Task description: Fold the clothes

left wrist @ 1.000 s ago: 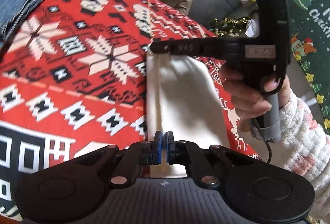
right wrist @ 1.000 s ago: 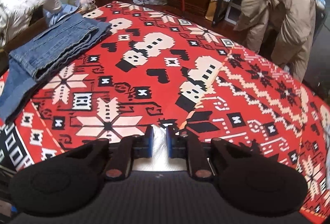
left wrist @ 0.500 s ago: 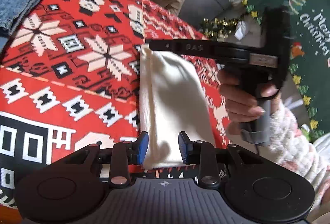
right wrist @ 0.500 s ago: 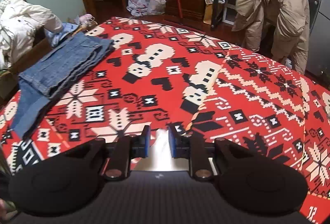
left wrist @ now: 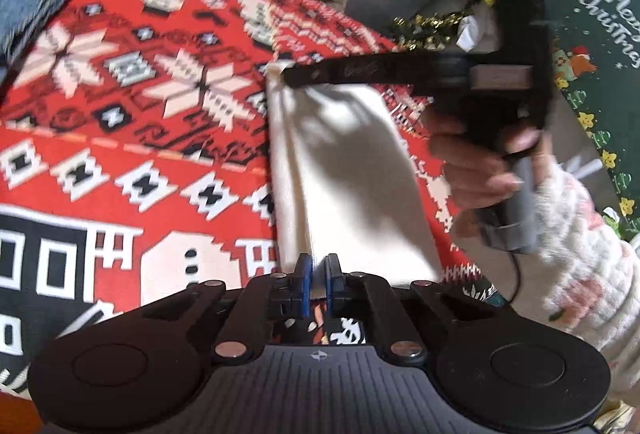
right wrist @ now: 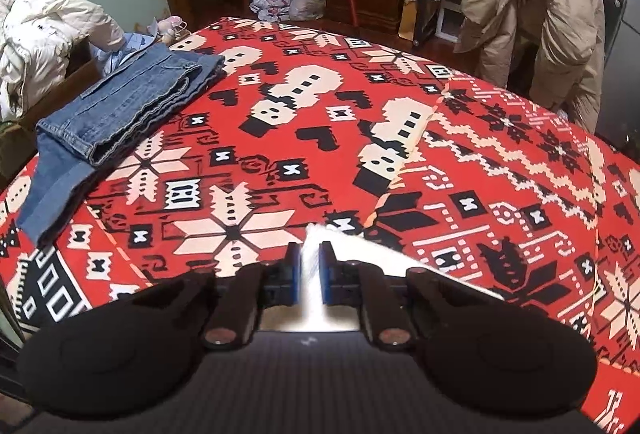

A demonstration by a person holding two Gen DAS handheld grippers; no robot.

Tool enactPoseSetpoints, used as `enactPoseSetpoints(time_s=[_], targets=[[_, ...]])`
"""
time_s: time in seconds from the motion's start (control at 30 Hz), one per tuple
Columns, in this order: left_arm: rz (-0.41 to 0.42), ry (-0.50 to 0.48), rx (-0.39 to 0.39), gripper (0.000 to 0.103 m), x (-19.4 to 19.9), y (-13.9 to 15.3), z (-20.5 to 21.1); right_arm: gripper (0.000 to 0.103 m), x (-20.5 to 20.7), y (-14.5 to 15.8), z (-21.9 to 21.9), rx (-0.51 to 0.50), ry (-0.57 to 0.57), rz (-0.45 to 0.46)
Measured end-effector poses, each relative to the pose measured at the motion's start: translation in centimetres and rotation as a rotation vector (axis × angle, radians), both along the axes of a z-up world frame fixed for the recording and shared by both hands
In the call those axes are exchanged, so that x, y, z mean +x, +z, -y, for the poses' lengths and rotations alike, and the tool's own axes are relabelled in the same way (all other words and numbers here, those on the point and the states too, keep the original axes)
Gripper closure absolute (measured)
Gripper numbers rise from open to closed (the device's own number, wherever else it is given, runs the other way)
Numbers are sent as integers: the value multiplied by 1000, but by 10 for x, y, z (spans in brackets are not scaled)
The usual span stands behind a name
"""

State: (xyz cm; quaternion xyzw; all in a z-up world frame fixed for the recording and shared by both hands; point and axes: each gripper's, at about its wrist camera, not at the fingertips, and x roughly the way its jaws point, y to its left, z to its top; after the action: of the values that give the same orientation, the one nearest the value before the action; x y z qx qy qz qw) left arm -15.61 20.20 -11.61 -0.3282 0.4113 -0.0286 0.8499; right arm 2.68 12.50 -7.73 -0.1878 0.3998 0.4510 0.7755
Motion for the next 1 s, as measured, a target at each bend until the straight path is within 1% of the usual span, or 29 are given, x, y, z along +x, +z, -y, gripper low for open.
enactPoseSetpoints(time_s=[0.1,0.17,0.23,0.3,0.37,0.5,0.53,0.6,0.7,0.8,0.87,0.97,1.0], targets=[[2,0,0,96,0,1,-1,93,-13,10,14,37,17,-20],[1,0,-4,96,-1,1,-1,93,-25,9,23,32,26,-43],[0,1,-12,95,-1,1,-2,93,-40,5,30,18,43,-48],[-1,3,-19,95,-2,0,-4,93,-57,3,36,16,66,-46],[-2,5,-22,95,-3,0,-4,93,-72,4,42,30,106,-66],[-2,5,-21,95,-2,0,-3,94,-87,2,43,14,142,-18],[-3,5,-23,95,-2,0,-3,97,-84,1,41,13,133,-18],[-4,6,-25,95,-1,-1,-4,97,-70,0,35,20,101,-12],[-5,6,-25,95,0,-1,-3,100,-37,-3,23,41,45,-21],[-6,4,-25,95,-1,-1,-3,101,-10,2,14,61,3,-26],[-6,3,-26,95,-1,-2,-3,96,-12,10,20,77,13,-12],[-5,5,-42,95,-1,-3,-5,96,-16,23,31,101,34,10],[-4,6,-49,95,-2,-4,-6,96,-22,23,36,88,45,35]])
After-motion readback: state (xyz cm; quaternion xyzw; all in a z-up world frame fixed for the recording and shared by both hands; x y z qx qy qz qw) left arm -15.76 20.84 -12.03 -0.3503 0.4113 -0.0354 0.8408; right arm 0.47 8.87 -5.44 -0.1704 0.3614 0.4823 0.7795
